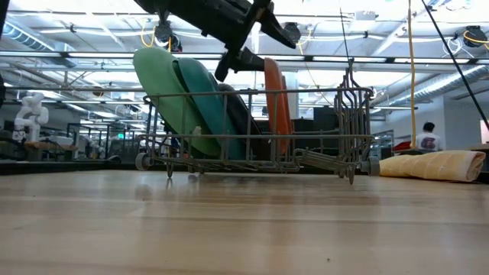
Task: Sort dishes
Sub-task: Put the orange plate into the dish rack
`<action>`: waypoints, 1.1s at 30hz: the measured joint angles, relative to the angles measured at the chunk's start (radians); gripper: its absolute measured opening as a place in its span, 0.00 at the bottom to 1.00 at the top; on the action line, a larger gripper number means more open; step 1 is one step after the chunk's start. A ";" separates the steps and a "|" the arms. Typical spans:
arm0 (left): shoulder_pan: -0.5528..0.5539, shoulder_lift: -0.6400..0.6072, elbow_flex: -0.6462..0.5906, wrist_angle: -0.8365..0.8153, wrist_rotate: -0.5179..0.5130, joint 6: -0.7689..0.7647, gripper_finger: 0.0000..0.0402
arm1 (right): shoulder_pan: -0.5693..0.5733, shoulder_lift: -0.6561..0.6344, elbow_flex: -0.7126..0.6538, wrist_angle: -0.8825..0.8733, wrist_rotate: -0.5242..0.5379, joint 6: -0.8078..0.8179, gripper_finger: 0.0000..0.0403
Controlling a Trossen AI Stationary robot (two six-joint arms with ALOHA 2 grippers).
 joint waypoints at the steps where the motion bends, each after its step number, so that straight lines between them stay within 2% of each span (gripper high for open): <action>1: 0.000 -0.004 0.000 -0.006 -0.004 0.002 0.64 | 0.000 0.000 0.000 0.000 0.000 0.001 0.33; 5: 0.000 -0.013 0.000 -0.025 -0.017 0.026 0.69 | 0.000 0.000 0.000 0.000 0.000 0.001 0.33; 17: 0.000 -0.030 0.011 -0.026 -0.044 0.131 0.69 | 0.000 0.000 0.000 0.000 0.000 0.001 0.33; 21: 0.000 -0.050 0.057 -0.104 -0.068 0.218 0.69 | 0.000 0.000 0.000 0.000 0.000 0.001 0.33; 26: 0.001 -0.056 0.102 -0.283 -0.093 0.265 0.69 | 0.000 0.000 0.000 -0.001 0.000 0.004 0.33; 33: 0.000 -0.058 0.139 -0.397 -0.201 0.326 0.69 | -0.013 0.000 0.000 -0.001 0.000 0.016 0.33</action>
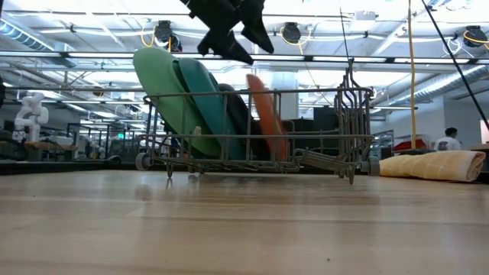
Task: Sort dishes
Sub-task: Put the orange plate into the dish rack, then return to Home Position
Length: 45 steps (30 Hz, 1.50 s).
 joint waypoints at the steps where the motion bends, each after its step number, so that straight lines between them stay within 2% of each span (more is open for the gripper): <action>1: 0.000 -0.001 0.009 0.003 -0.009 0.020 0.69 | -0.001 0.000 0.000 0.000 0.000 0.000 0.33; 11: -0.034 -0.008 0.078 -0.002 -0.124 0.273 0.69 | -0.009 0.000 0.000 -0.005 0.003 0.004 0.33; 16: -0.074 -0.098 0.098 -0.001 -0.180 0.386 0.67 | -0.013 0.000 0.000 -0.011 0.042 -0.009 0.33; 20: -0.106 -0.229 0.086 0.001 -0.176 0.462 0.56 | -0.014 -0.008 -0.024 0.008 0.106 -0.024 0.30; 24: -0.158 -0.384 0.027 0.019 -0.145 0.555 0.33 | -0.048 -0.030 -0.073 0.082 0.079 -0.085 0.17; 27: -0.195 -0.499 -0.063 0.042 -0.102 0.616 0.10 | -0.096 -0.064 -0.142 0.245 -0.045 -0.216 0.03; 29: -0.210 -0.572 -0.149 0.093 -0.069 0.632 0.03 | -0.140 -0.099 -0.205 0.378 -0.135 -0.311 0.02; 32: -0.223 -0.677 -0.318 0.228 -0.057 0.636 0.02 | -0.222 -0.180 -0.323 0.564 -0.254 -0.402 0.01; 36: -0.223 -0.801 -0.563 0.412 -0.058 0.636 0.01 | -0.317 -0.330 -0.515 0.729 -0.357 -0.417 0.01; 39: -0.223 -0.890 -0.692 0.495 -0.064 0.620 0.00 | -0.354 -0.480 -0.655 0.774 -0.371 -0.382 0.00; 45: -0.223 -1.023 -0.828 0.482 -0.065 0.551 0.00 | -0.393 -0.811 -0.903 0.781 -0.371 -0.317 0.00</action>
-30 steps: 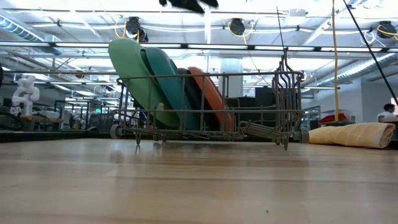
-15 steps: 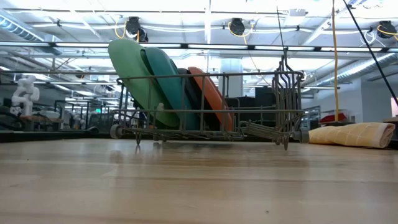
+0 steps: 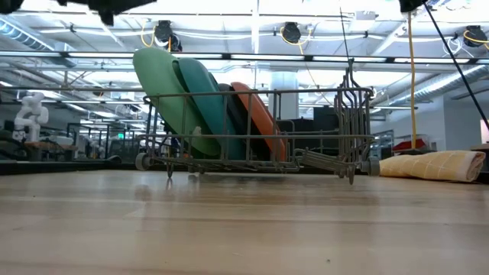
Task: Sort dishes
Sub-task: Return to Home Position
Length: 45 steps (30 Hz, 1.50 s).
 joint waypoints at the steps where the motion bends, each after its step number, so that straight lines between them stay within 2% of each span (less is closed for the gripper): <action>1: 0.000 -0.011 -0.019 -0.001 0.000 -0.009 0.00 | -0.007 -0.054 -0.042 0.017 -0.003 -0.001 0.00; 6: 0.001 -0.036 -0.104 0.011 0.015 -0.033 0.00 | -0.046 -0.323 -0.252 0.129 -0.067 -0.042 0.00; 12: 0.036 -0.040 -0.187 0.073 0.070 -0.060 0.00 | -0.092 -0.579 -0.420 0.107 -0.083 -0.035 0.00; 16: 0.090 -0.054 -0.229 0.090 0.179 -0.115 0.00 | -0.131 -0.570 -0.448 0.082 -0.156 0.013 0.00; 21: 0.153 -0.088 -0.281 0.097 0.285 -0.128 0.00 | -0.199 -0.578 -0.453 0.056 -0.313 0.084 0.00; 25: 0.203 -0.132 -0.331 0.140 0.437 -0.147 0.00 | -0.249 -0.578 -0.453 -0.002 -0.339 0.136 0.00; 29: 0.253 -0.160 -0.380 0.138 0.566 -0.204 0.00 | -0.290 -0.577 -0.453 -0.027 -0.410 0.173 0.00; 34: 0.290 -0.171 -0.424 0.135 0.612 -0.258 0.00 | -0.329 -0.577 -0.453 -0.031 -0.442 0.181 0.00; 45: 0.292 -0.229 -0.425 0.112 0.622 -0.257 0.00 | -0.342 -0.578 -0.513 -0.026 -0.465 0.226 0.00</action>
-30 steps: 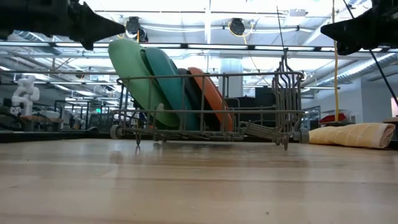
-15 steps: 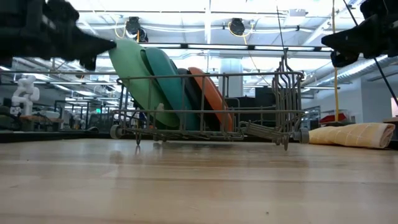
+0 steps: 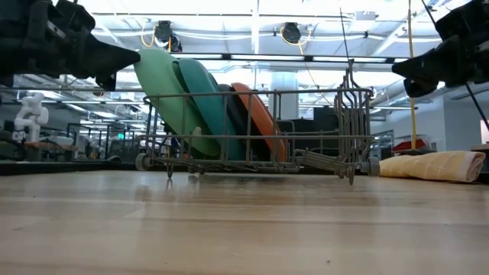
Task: Sort dishes
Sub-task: Return to Home Position
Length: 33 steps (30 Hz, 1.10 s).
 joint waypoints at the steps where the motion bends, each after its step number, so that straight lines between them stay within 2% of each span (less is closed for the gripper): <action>1: 0.000 -0.019 0.000 -0.018 -0.008 0.000 0.00 | 0.000 0.000 0.003 -0.001 0.002 0.000 0.00; 7: 0.000 -0.189 0.000 -0.189 -0.015 -0.001 0.00 | 0.000 0.000 0.061 -0.083 0.003 -0.011 0.00; 12: 0.000 -0.350 -0.001 -0.343 -0.022 -0.002 0.00 | 0.000 0.000 0.064 -0.081 0.016 -0.031 0.00; 16: 0.000 -0.349 -0.001 -0.375 -0.038 -0.002 0.00 | -0.002 0.000 0.063 -0.069 0.033 -0.037 0.00; 24: 0.000 -0.349 -0.001 -0.384 -0.105 0.008 0.00 | -0.002 0.009 -0.044 0.131 0.005 -0.006 0.00; 31: 0.000 -0.349 -0.001 -0.386 -0.107 0.001 0.00 | -0.002 0.006 -0.043 0.129 0.009 -0.007 0.00; 33: 0.000 -0.349 -0.001 -0.386 -0.107 0.001 0.00 | -0.002 0.006 -0.043 0.133 0.043 -0.010 0.01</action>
